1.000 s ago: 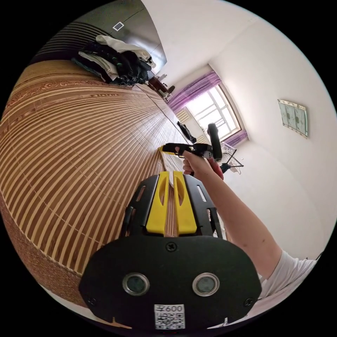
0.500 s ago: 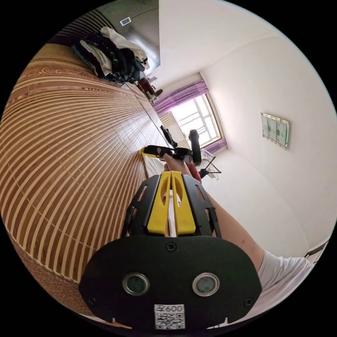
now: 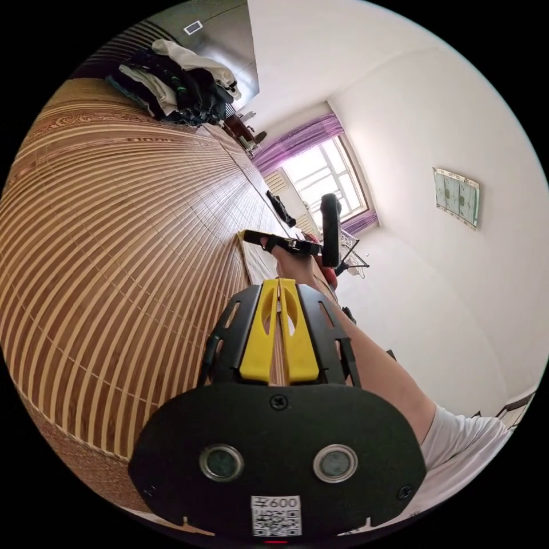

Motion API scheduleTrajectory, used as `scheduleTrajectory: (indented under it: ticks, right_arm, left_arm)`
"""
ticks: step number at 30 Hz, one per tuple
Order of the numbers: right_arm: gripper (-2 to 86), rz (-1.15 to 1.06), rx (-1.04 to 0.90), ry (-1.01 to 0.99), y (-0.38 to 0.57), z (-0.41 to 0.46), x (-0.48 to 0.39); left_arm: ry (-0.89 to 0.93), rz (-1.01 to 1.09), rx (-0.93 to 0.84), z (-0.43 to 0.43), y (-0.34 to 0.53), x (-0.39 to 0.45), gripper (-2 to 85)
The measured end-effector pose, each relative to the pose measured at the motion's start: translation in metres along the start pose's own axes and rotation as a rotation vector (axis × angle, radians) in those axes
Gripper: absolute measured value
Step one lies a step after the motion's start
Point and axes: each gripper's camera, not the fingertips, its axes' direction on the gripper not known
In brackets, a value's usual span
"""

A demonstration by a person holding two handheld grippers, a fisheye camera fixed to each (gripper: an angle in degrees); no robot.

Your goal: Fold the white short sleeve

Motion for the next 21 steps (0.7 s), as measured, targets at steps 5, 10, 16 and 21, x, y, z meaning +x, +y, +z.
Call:
scheduleTrajectory:
  ticks: [5,10,16,21]
  right_arm:
    - [-0.8,0.019,0.145,-0.073,0.04,-0.06,0.035]
    - [-0.8,0.076,0.263,-0.151,0.091,-0.131,0.093]
    - [-0.8,0.147,0.399,-0.218,0.195,-0.2,0.182]
    - [-0.8,0.3,0.464,-0.252,0.294,-0.211,0.259]
  left_arm:
    - [-0.021,0.031,-0.007,-0.003,-0.002,0.007,5.6]
    - [-0.095,0.128,-0.074,0.009,0.001,0.029,7.0]
    - [-0.031,0.049,-0.09,0.019,0.008,0.03,7.2]
    - [-0.032,0.046,-0.092,0.026,0.012,0.04,7.3]
